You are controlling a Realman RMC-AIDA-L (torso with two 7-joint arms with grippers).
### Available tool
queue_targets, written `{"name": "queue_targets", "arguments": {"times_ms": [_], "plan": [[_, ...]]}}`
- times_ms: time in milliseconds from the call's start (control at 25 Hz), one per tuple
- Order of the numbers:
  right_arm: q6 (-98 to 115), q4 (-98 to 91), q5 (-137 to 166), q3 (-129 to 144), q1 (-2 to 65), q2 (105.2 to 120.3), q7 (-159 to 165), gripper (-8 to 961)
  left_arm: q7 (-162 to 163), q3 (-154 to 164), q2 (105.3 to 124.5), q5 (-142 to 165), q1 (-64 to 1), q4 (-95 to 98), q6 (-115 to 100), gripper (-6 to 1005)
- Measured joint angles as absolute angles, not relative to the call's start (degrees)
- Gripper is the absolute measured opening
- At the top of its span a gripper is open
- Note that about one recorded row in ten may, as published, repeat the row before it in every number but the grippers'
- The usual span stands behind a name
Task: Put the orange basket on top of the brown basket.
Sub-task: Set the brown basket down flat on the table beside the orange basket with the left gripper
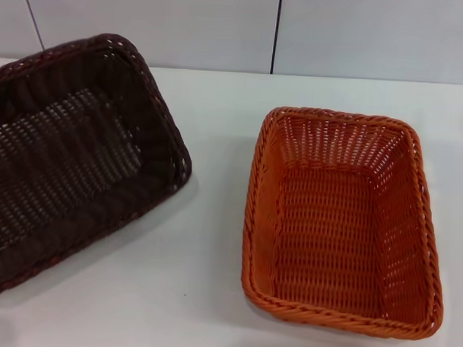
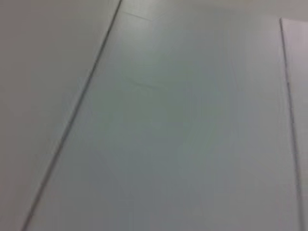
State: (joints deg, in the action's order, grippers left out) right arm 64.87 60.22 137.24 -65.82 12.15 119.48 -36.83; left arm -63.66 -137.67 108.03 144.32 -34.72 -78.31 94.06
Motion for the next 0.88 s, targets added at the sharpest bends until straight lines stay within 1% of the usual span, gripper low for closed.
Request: {"name": "queue_targets", "arguments": {"times_ms": [40, 80, 120, 160, 240, 360, 520, 640, 720, 840, 880], "plan": [[64.87, 60.22, 137.24, -65.82, 12.15, 119.48, -36.83, 665, -63.66, -137.67, 108.03, 144.32, -34.72, -78.31, 94.06, 195], [65.22, 61.91, 134.82, -65.18, 10.57, 119.44, -38.25, 665, -67.95, -137.68, 106.71, 143.28, -35.73, -77.49, 96.81, 195], [65.22, 61.91, 134.82, -65.18, 10.57, 119.44, -38.25, 665, -67.95, -137.68, 106.71, 143.28, -35.73, -77.49, 96.81, 195], [66.01, 63.16, 133.33, -64.87, 8.84, 119.34, -38.65, 665, -74.16, -137.73, 104.93, 141.68, -37.50, -75.57, 101.17, 195], [66.51, 63.55, 133.04, -64.79, 8.04, 119.32, -38.69, 665, -77.79, -137.73, 103.79, 140.99, -39.13, -73.41, 103.74, 195], [67.95, 63.92, 132.91, -64.37, 6.24, 119.37, -38.76, 665, -81.92, -137.66, 102.92, 140.18, -41.23, -70.73, 106.92, 195], [68.65, 63.80, 132.57, -63.97, 5.00, 119.47, -39.97, 664, -85.96, -137.25, 102.65, 139.47, -43.64, -68.53, 110.17, 195], [69.23, 63.79, 132.22, -63.29, 4.30, 119.53, -41.63, 664, -87.76, -137.05, 102.82, 139.43, -45.41, -67.23, 111.88, 195], [70.23, 63.91, 131.57, -62.50, 3.96, 119.48, -42.83, 664, -89.61, -135.30, 103.36, 139.50, -47.14, -65.15, 112.89, 195], [71.60, 64.08, 130.66, -61.42, 3.51, 119.41, -45.37, 664, -89.81, -132.91, 103.81, 139.65, -47.45, -64.29, 111.91, 196], [71.92, 64.15, 130.44, -61.12, 3.41, 119.40, -46.30, 664, -89.86, -130.62, 104.27, 139.86, -47.53, -63.55, 110.51, 196]]}}
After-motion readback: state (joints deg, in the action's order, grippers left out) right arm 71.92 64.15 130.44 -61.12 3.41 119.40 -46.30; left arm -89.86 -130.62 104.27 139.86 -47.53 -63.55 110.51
